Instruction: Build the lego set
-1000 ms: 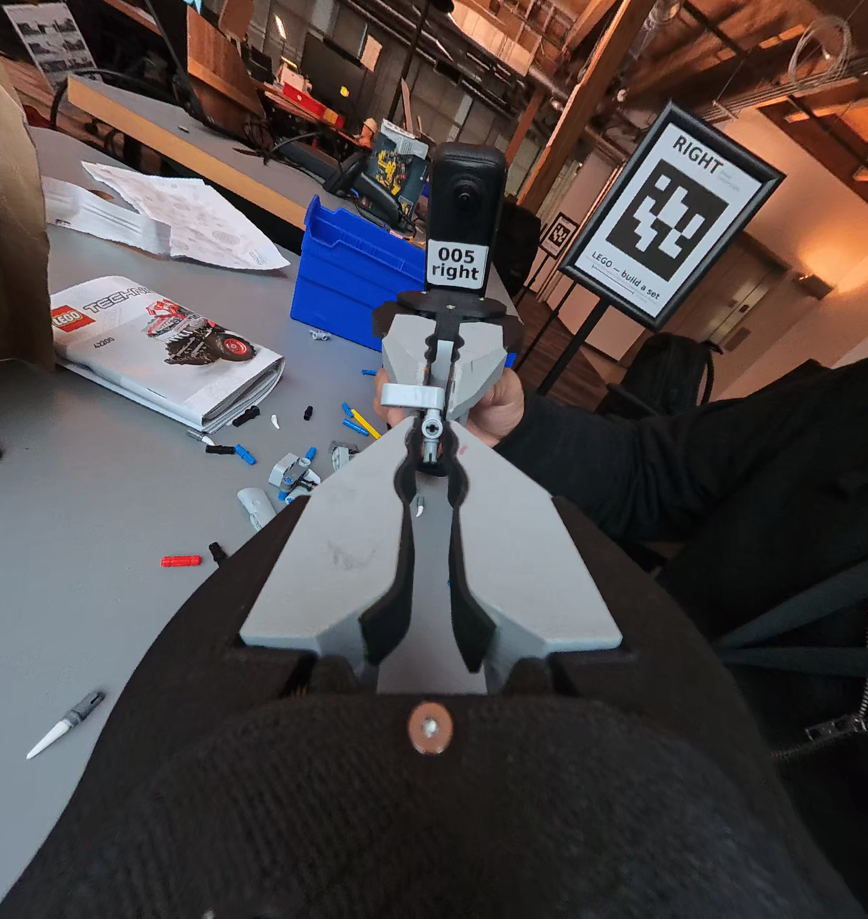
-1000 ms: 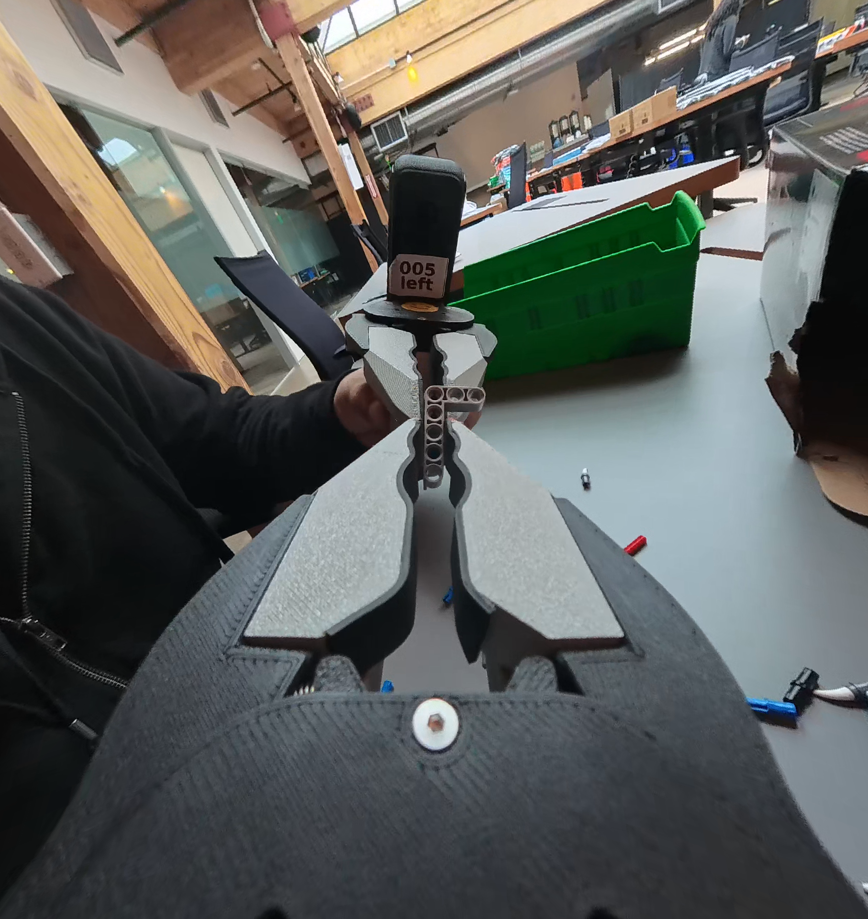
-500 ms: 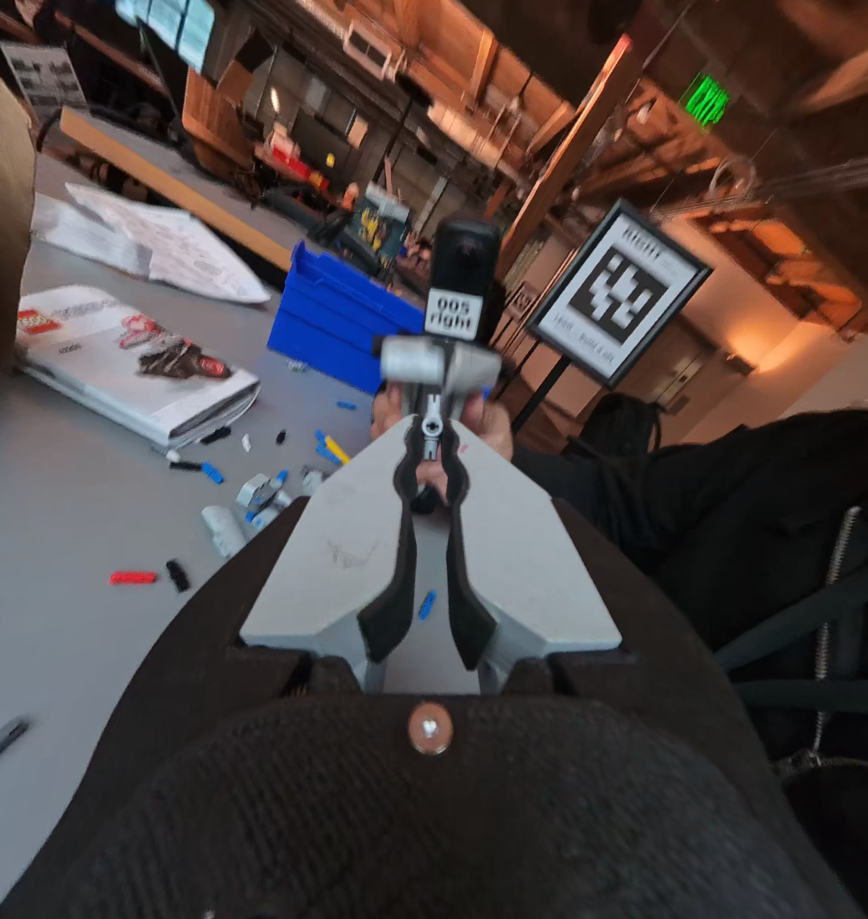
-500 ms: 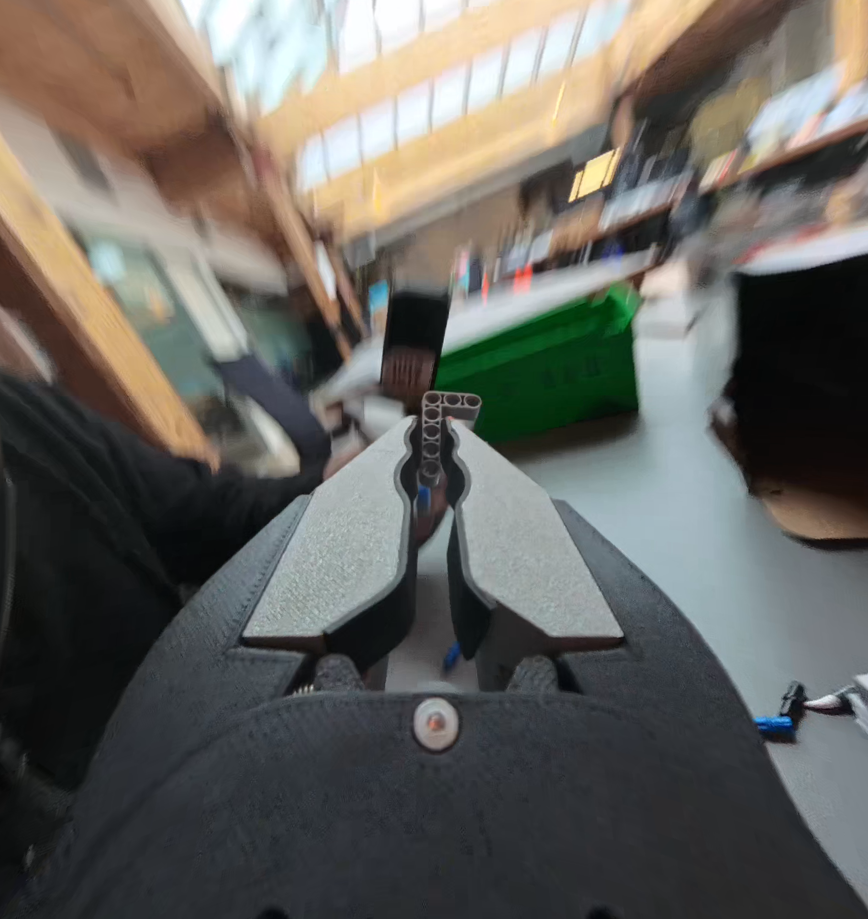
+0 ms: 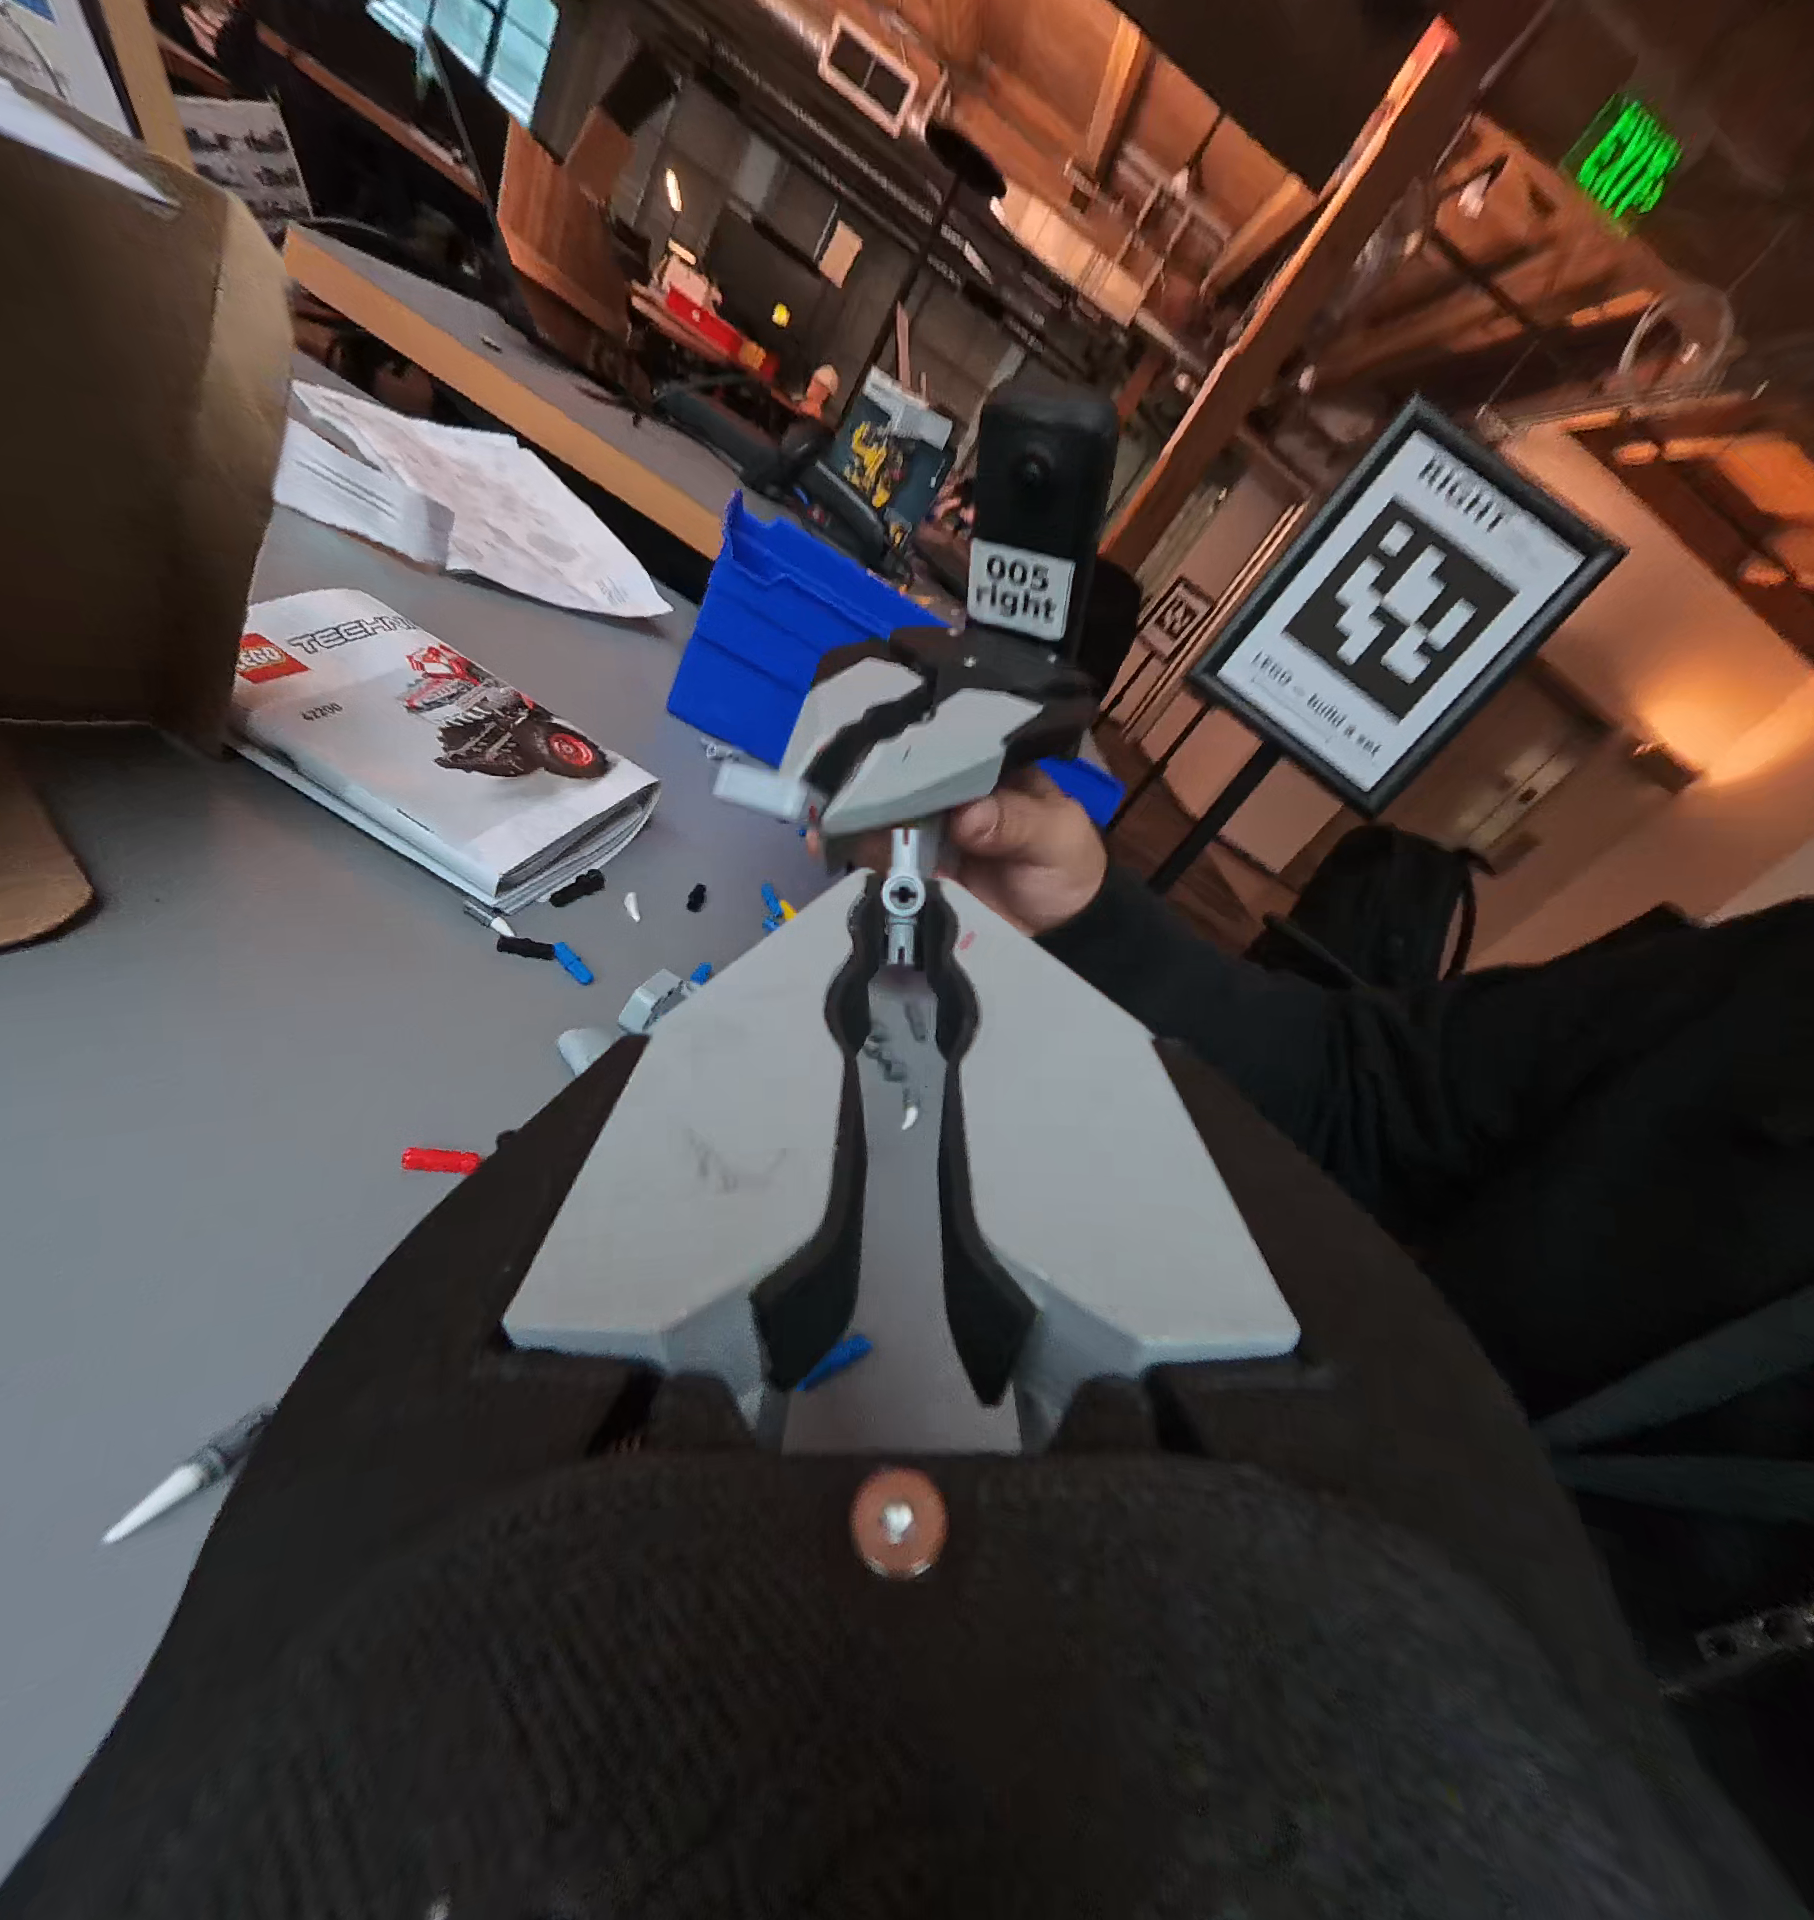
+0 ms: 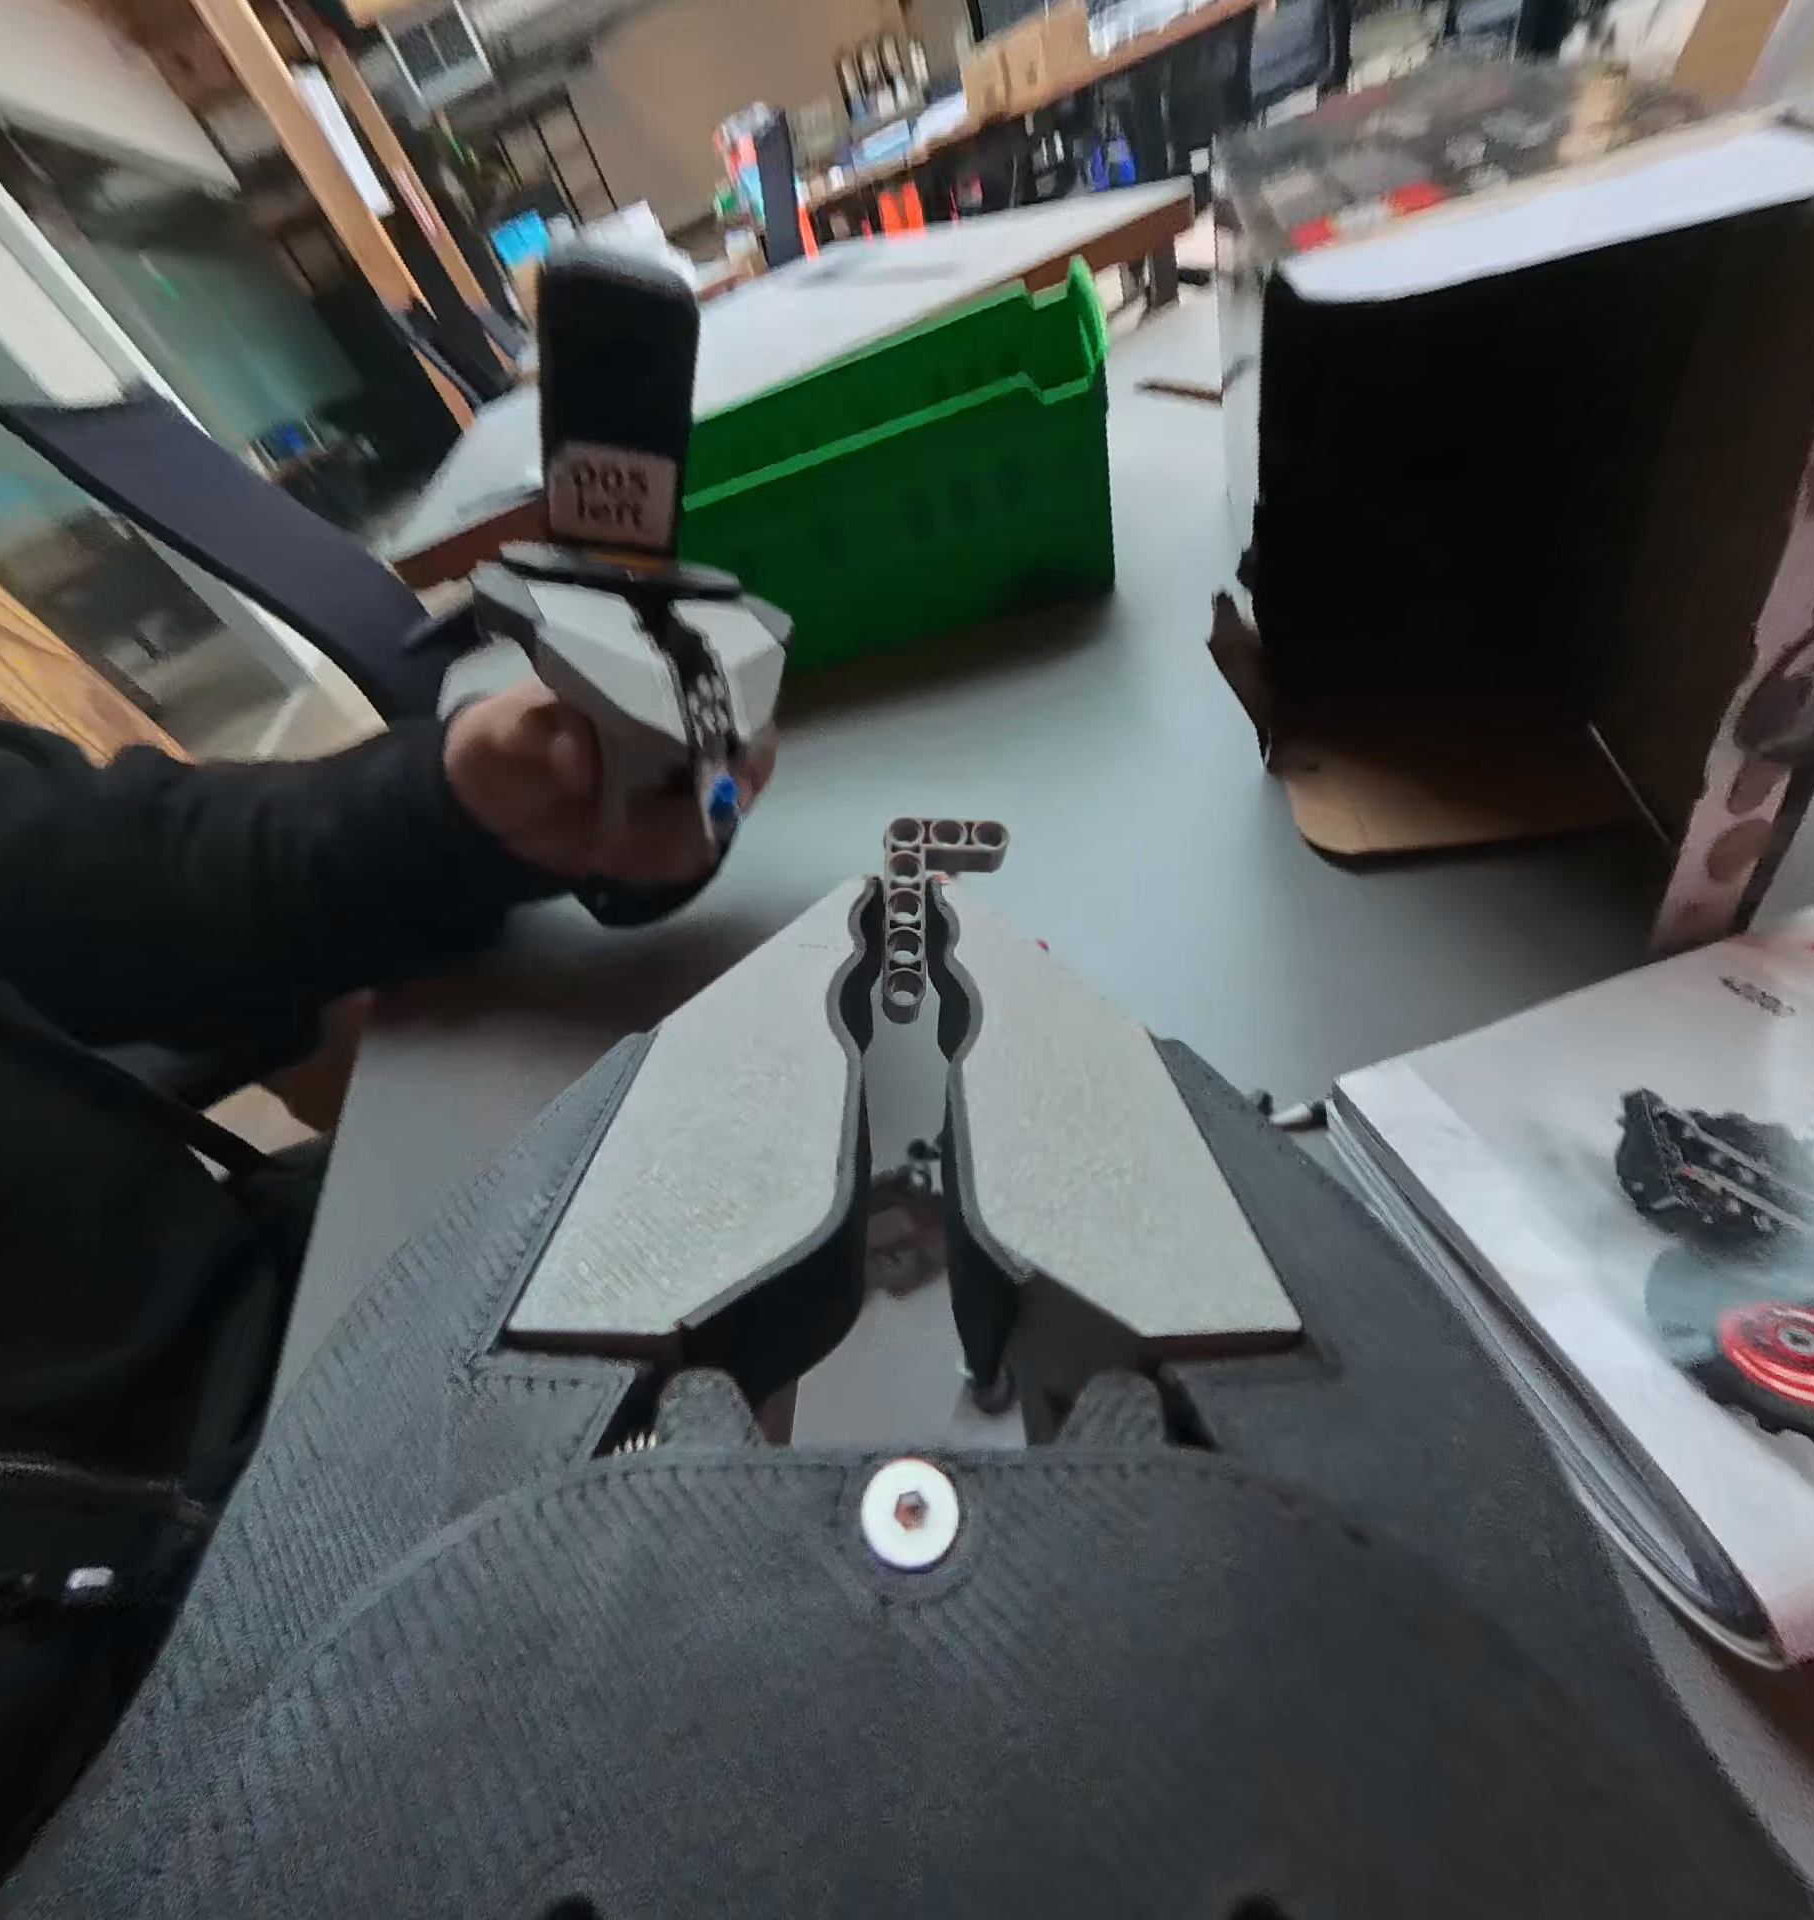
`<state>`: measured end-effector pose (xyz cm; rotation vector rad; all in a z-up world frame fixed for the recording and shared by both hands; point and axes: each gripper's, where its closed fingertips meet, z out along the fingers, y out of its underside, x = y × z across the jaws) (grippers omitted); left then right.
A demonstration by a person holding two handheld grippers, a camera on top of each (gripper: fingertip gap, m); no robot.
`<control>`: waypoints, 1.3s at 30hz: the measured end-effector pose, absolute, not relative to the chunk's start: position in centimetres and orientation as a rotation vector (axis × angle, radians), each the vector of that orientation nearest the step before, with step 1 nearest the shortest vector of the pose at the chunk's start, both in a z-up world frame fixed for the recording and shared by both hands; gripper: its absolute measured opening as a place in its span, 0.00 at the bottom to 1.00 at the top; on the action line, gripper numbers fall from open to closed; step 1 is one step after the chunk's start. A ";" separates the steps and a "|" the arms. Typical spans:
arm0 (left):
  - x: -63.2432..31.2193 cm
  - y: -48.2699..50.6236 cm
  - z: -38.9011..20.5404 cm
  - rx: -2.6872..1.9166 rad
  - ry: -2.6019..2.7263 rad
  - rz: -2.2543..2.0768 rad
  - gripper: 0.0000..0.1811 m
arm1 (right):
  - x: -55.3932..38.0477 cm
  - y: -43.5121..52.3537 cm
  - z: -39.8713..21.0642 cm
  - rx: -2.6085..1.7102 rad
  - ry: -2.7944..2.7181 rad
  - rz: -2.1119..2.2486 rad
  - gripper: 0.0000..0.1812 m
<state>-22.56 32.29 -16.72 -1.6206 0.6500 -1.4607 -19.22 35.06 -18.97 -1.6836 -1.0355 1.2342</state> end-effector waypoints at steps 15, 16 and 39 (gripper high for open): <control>-24.1 33.7 -16.9 -1.627 0.404 -1.675 0.03 | -20.4 33.6 -25.6 -1.966 -1.306 1.048 0.22; -24.0 33.7 -16.9 -1.634 0.404 -1.681 0.03 | -20.4 33.3 -25.7 -1.984 -1.312 1.096 0.18; -23.5 34.1 -18.0 -1.696 0.302 -1.770 0.03 | -22.5 34.2 -19.7 -1.348 -1.359 0.218 0.11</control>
